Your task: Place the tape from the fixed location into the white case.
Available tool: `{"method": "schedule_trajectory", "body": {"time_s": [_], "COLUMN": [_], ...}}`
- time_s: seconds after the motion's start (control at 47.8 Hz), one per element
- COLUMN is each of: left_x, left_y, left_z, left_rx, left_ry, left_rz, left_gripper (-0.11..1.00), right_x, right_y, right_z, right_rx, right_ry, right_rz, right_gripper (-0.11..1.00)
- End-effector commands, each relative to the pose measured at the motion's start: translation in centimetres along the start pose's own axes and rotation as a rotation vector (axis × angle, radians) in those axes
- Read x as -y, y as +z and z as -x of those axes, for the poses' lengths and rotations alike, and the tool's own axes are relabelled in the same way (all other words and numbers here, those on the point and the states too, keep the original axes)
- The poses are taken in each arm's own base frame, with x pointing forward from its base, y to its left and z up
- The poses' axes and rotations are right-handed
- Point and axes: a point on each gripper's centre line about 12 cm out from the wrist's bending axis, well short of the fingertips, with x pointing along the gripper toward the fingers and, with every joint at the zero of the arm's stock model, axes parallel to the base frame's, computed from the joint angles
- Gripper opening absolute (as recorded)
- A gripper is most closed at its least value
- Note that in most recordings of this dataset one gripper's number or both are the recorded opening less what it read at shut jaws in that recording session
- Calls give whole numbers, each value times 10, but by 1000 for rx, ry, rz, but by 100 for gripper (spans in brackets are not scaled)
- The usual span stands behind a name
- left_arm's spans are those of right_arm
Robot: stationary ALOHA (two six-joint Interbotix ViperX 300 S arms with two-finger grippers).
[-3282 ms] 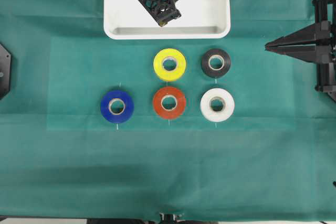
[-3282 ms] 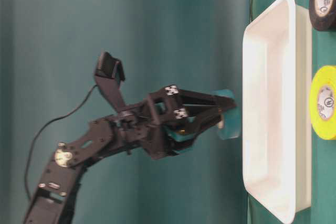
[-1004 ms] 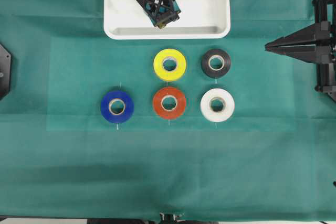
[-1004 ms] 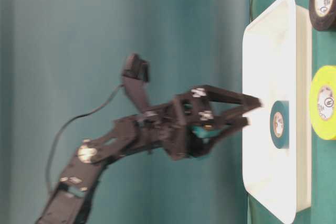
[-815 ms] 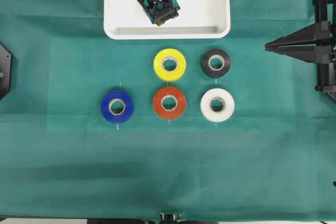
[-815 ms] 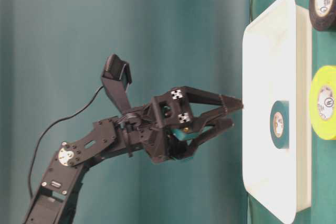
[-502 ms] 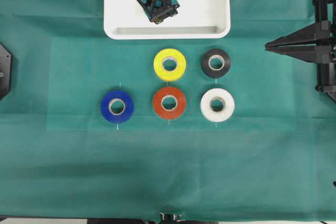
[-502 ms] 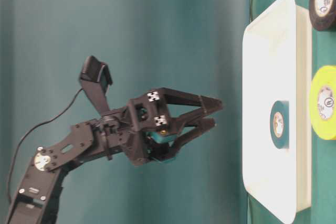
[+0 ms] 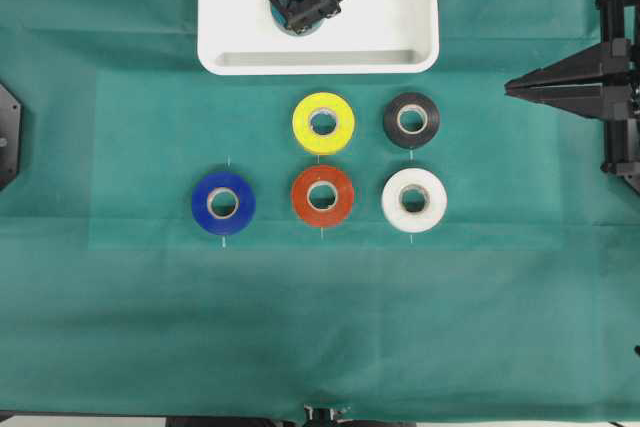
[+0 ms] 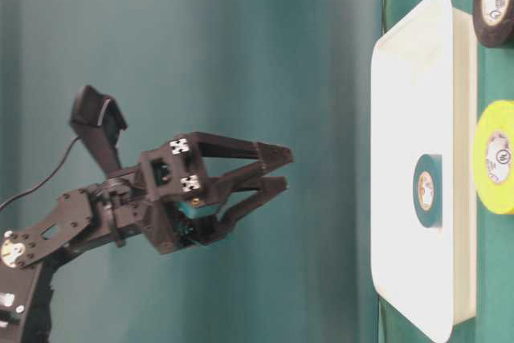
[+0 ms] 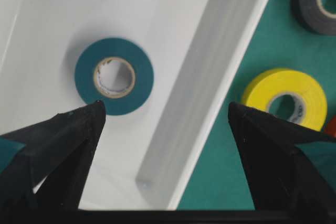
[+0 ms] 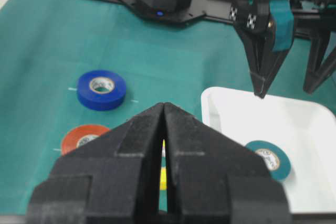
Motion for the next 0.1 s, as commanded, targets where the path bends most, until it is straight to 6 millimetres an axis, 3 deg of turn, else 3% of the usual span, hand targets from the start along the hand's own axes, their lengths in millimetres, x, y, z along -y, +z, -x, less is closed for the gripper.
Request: {"method": "schedule_trajectory", "body": {"time_s": [0.0,0.084], "left_x": [2,2], "left_y": [8,7], "left_z": [28,30], "left_rx": [67,64], "left_ry": [-9,-9], "left_rz": [-1,1], "left_gripper": [95,95], "right_x": [0,0], "right_y": [12,12], "right_z": [0,-1], "right_rx": [31,29], "right_ry": [-2,-2], "right_rz": [0,1], "right_gripper": [0,0]}}
